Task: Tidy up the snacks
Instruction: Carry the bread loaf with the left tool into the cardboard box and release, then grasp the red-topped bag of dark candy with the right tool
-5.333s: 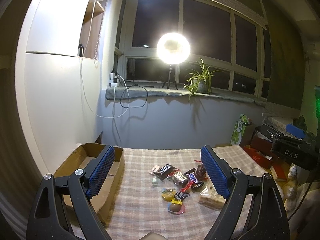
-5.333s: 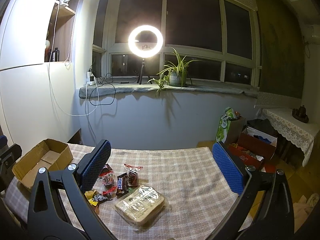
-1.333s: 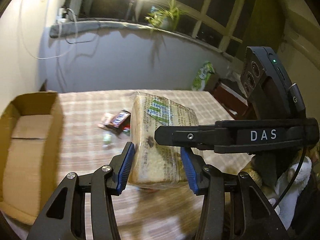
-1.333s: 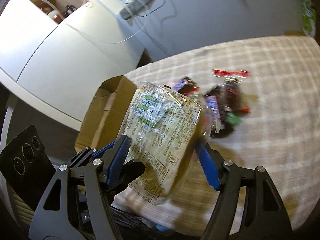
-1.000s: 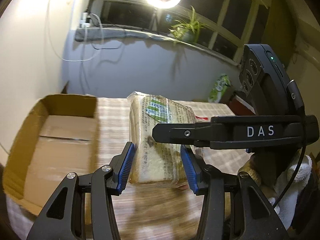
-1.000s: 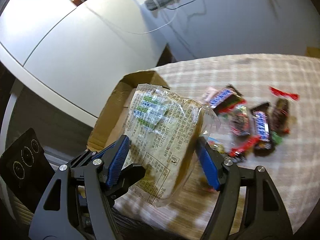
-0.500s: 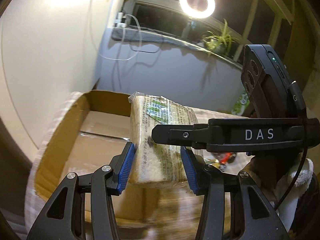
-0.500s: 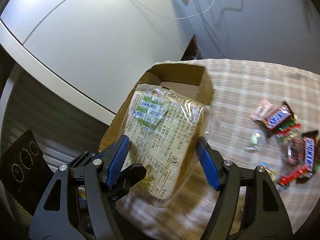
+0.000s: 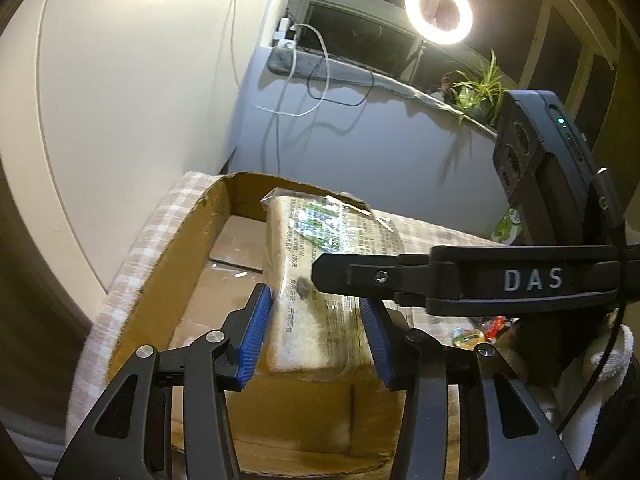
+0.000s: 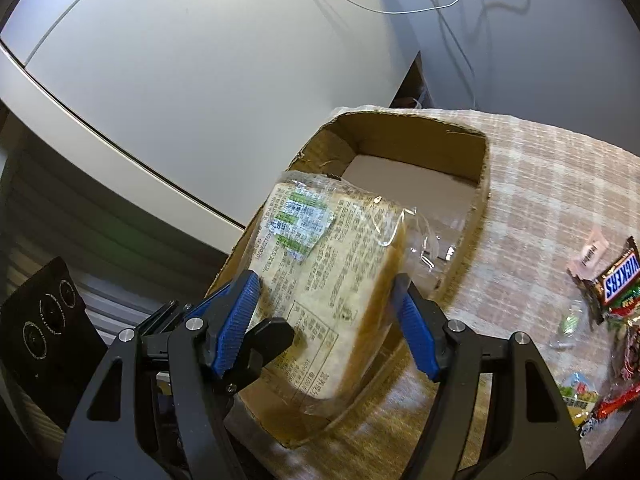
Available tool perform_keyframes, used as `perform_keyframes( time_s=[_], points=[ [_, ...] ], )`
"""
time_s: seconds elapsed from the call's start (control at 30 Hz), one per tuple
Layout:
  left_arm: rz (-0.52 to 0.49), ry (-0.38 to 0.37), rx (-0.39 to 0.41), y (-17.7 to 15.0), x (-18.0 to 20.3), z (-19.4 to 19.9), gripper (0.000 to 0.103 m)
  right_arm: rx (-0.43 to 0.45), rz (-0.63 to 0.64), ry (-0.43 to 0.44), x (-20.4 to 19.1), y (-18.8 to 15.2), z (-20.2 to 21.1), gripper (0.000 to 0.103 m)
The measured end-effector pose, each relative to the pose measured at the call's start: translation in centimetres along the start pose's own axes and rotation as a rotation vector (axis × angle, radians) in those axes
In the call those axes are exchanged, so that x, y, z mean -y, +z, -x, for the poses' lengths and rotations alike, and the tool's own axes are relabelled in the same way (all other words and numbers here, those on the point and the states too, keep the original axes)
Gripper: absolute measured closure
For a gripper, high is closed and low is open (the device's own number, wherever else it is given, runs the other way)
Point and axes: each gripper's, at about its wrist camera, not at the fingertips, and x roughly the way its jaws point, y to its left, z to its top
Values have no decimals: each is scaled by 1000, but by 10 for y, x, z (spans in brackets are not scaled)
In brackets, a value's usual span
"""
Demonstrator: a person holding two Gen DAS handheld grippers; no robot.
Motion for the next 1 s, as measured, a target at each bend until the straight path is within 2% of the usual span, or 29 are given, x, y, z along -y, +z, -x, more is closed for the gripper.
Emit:
perform_keyframes(
  time_s=[0.13,0.5,0.63,0.73,1.0],
  points=[
    [19,20,-6,0,-8,-1,64,-10,6,0,-1,3,-9,31],
    [48,54,4,2,-14,6,64,22,38,-56,-2,2,-5,29],
    [58,53,16,3,-12,10,63,32,50,-86,0,-6,6,29],
    [57,44,21,3,-7,12,56,47,53,-100,4,-13,18,28],
    [16,7,6,-6,26,15,52,111,75,-188,28,-36,59,23]
  ],
)
